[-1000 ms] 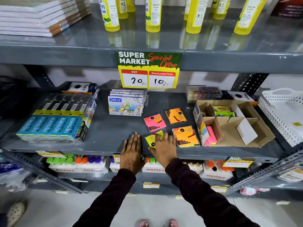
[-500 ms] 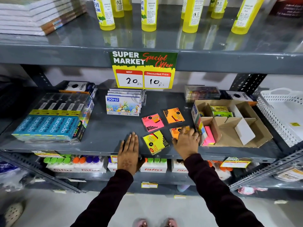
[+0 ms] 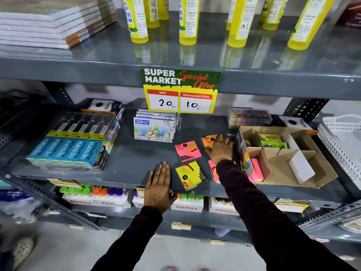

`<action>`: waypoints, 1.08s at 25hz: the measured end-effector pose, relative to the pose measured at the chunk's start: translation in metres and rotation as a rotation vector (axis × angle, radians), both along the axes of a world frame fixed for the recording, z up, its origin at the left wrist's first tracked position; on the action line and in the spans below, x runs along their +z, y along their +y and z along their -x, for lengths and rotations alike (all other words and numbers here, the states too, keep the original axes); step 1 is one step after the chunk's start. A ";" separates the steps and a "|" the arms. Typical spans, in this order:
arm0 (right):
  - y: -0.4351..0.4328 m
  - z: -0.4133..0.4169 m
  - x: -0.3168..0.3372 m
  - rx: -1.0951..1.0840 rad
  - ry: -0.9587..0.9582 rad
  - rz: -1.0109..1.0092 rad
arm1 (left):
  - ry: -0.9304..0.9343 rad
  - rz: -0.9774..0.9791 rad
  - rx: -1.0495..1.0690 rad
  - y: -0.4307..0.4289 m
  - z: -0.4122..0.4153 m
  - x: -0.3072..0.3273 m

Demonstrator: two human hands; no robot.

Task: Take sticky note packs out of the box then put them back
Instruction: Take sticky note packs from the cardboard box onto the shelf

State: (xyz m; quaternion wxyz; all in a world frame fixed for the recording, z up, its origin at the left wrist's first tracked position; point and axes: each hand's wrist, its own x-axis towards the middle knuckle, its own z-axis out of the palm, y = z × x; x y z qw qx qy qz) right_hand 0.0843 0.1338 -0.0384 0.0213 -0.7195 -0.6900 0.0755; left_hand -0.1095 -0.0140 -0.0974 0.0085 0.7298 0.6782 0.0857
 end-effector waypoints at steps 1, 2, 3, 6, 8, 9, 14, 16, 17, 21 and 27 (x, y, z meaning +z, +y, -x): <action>0.001 0.001 0.000 0.003 0.004 0.002 | -0.001 -0.007 0.002 0.000 0.000 0.000; 0.000 0.001 0.002 0.001 0.018 0.000 | -0.001 -0.010 0.004 0.000 0.000 0.001; -0.002 0.000 0.004 -0.007 0.039 -0.010 | 0.001 -0.012 0.008 0.000 0.000 0.001; -0.026 -0.012 0.011 -0.046 0.112 -0.055 | 0.053 -0.013 0.015 0.000 0.000 0.000; -0.051 -0.023 0.010 -0.076 0.150 0.001 | 0.076 -0.013 0.014 -0.001 0.000 -0.002; -0.064 -0.027 0.009 -0.098 0.157 0.052 | 0.081 -0.015 0.015 -0.001 0.000 -0.002; -0.094 -0.027 0.005 -0.112 0.083 0.099 | 0.094 -0.022 0.011 -0.001 -0.001 -0.001; -0.093 -0.024 0.007 -0.112 0.084 0.050 | 0.096 -0.014 0.011 -0.001 -0.001 0.000; -0.092 -0.021 0.007 -0.108 0.088 0.026 | 0.093 -0.012 0.013 -0.001 -0.002 0.000; -0.078 0.005 0.011 -0.008 0.091 -0.050 | 0.010 -0.007 0.023 -0.001 -0.002 0.001; -0.039 0.063 0.013 0.079 0.150 -0.018 | -0.048 0.003 0.007 -0.002 0.000 -0.001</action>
